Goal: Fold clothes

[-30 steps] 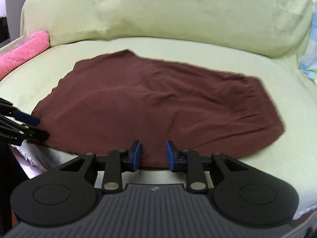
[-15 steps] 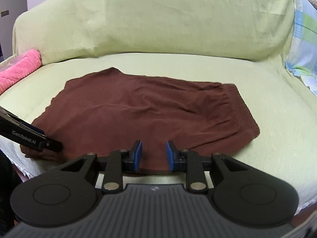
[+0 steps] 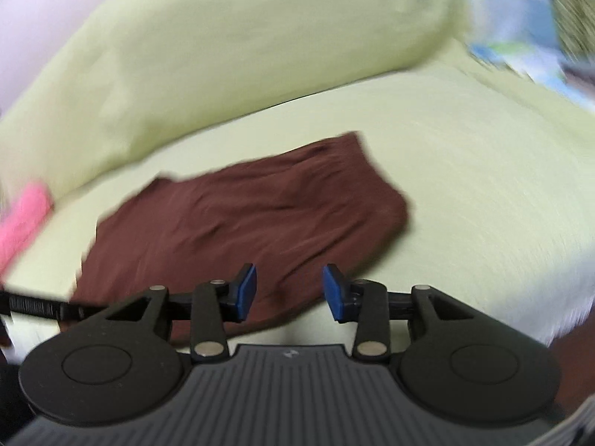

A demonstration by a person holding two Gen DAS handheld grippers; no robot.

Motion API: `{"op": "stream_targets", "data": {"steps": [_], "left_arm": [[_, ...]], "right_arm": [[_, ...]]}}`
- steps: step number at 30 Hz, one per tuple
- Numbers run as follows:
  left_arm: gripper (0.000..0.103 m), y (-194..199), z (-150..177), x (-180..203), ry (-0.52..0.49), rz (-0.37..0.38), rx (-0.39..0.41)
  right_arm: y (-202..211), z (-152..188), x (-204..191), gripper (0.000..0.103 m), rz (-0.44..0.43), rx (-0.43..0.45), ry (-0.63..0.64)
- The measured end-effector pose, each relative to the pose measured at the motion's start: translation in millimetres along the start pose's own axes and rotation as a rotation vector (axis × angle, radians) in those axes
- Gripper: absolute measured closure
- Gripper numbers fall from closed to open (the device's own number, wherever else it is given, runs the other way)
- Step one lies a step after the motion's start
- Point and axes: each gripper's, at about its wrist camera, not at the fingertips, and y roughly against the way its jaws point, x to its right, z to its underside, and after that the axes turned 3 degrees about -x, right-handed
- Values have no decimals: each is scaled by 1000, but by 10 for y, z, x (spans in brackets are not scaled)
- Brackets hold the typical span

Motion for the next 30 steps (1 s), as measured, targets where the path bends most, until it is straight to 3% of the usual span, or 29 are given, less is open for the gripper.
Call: {"op": "stream_targets", "data": {"steps": [7, 9, 15, 19, 22, 25, 27, 29, 30], "left_arm": [[31, -281, -189, 70, 6, -40, -31], [26, -368, -206, 0, 34, -31, -42], [14, -465, -220, -66, 10, -31, -34], [11, -493, -213, -110, 3, -22, -30], [11, -486, -224, -115, -2, -16, -37], [9, -494, -233, -132, -7, -15, -38], [8, -503, -229, -145, -14, -14, -34], [7, -508, -223, -153, -15, -12, -29], [7, -510, -224, -149, -15, -12, -28]], "right_arm": [[-221, -103, 561, 62, -79, 12, -320], [-327, -123, 633, 62, -96, 12, -359], [-604, -155, 733, 61, -135, 59, -386], [-679, -146, 788, 61, -173, 102, -408], [-611, -149, 723, 61, -134, 104, -411], [-551, -138, 654, 48, -60, 129, -334], [-595, -137, 661, 41, -72, 132, -310], [-681, -146, 630, 20, -102, 162, -285], [-725, -150, 613, 15, -117, 178, -272]]}}
